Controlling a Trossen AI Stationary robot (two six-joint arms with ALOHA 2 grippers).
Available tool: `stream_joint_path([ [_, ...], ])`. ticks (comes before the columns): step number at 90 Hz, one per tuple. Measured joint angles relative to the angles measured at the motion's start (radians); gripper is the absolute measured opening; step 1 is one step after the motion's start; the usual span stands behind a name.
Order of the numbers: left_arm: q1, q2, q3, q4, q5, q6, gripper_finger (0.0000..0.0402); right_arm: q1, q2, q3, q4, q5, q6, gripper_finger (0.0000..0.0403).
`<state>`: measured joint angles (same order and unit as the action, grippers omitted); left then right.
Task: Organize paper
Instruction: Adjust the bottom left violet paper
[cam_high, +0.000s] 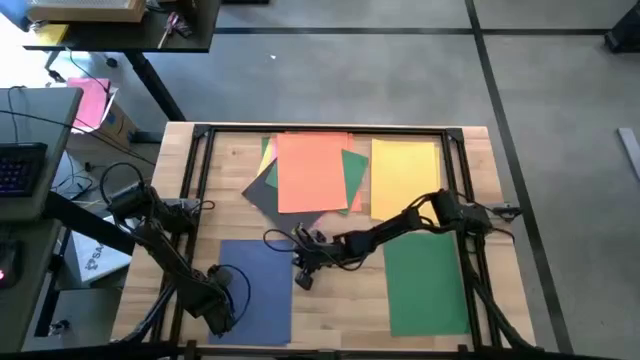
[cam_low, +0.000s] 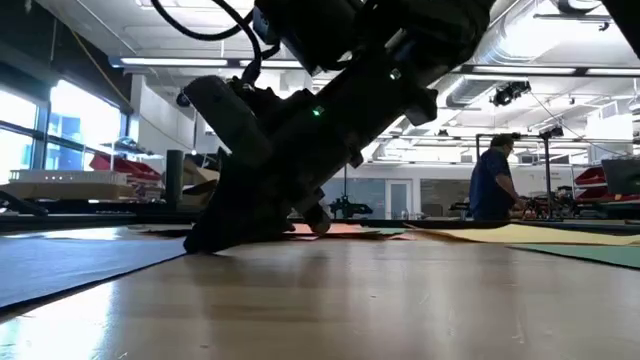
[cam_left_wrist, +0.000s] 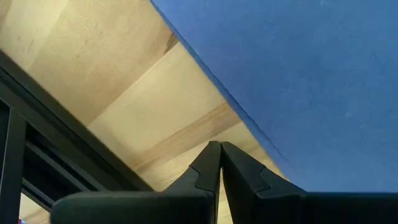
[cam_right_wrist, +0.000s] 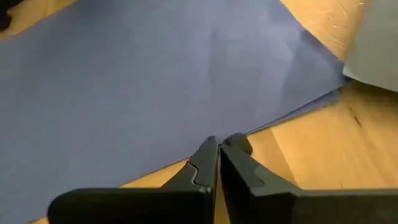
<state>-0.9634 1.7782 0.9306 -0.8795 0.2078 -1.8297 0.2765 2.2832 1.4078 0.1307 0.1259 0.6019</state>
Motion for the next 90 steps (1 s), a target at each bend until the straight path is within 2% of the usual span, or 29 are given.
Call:
stream_joint_path([
  [10,0.0,0.0,0.0,0.0,0.0,-0.002,0.0,0.003,-0.002,0.0,-0.002,-0.008,-0.029,0.0],
  [18,0.0,0.0,0.0,0.001,0.001,-0.002,0.0,0.003,-0.016,-0.001,-0.013,-0.063,-0.064,0.0],
  [35,0.0,0.0,-0.001,0.001,0.003,-0.005,0.0,0.003,-0.028,-0.003,-0.021,-0.345,-0.17,0.0],
  [58,0.001,0.0,-0.002,0.006,0.0,-0.079,0.0,-0.025,-0.002,-0.002,0.036,-0.418,-0.309,0.0],
  [72,0.002,0.0,-0.002,0.007,0.001,-0.119,0.0,-0.047,0.068,0.082,0.037,-0.507,-0.368,0.0],
  [90,0.004,0.0,-0.002,0.008,0.001,-0.138,0.0,-0.05,0.127,0.23,-0.138,-0.557,-0.451,0.0],
])
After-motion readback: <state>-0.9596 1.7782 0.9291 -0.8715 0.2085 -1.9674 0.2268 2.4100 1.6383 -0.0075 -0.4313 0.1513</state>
